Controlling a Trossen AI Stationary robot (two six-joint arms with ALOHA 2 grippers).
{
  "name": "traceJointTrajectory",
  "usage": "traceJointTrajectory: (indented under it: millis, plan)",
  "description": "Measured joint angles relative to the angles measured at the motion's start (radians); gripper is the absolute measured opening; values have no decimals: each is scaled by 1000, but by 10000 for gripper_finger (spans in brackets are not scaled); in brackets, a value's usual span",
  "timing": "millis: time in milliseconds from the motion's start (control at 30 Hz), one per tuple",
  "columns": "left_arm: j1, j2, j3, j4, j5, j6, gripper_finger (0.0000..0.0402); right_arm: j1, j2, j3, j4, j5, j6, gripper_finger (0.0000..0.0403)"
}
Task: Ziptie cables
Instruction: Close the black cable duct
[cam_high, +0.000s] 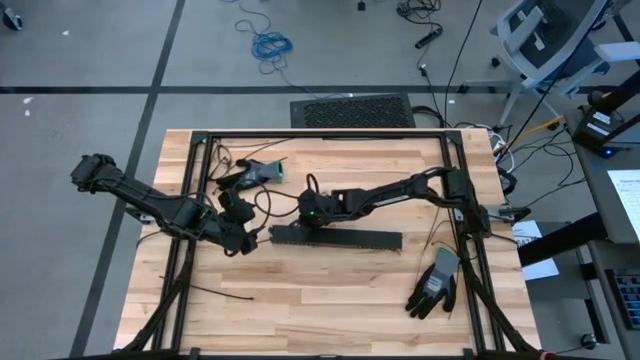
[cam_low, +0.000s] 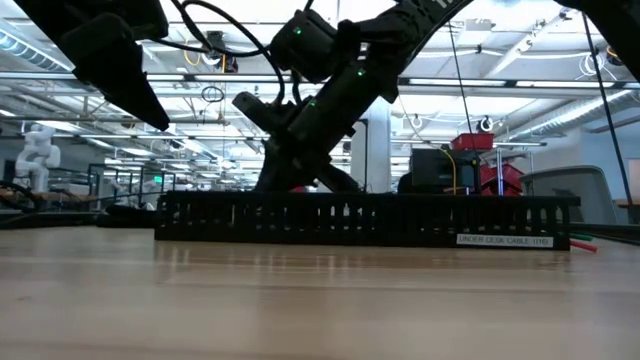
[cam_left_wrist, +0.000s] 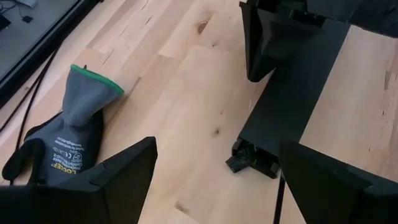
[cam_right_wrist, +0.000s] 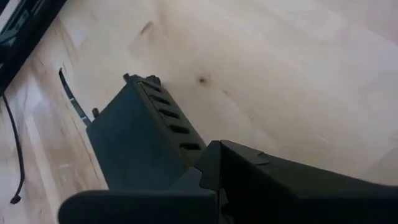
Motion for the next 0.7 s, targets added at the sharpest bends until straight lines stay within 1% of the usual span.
traceJointTrajectory:
  millis: [200, 300, 467, 533, 633, 700]
  plan:
    - [0, 0, 0, -3, 0, 29, 334, 2, -18, 2, 0, -55, -19, 0]
    - [0, 0, 0, -3, 0, 28, 334, 6, -19, 2, -7, -50, -27, 0]
    - [0, 0, 0, -2, 0, 27, 334, 6, -20, 2, -13, 27, -4, 0]
    - [0, 0, 0, -2, 0, 26, 334, 5, -20, 2, -14, 26, -7, 0]
    - [0, 0, 0, -2, 0, 26, 334, 3, -21, 2, -20, -13, -8, 0]
    - [0, 0, 0, -2, 0, 26, 334, 6, -21, 1, -22, -19, -12, 0]
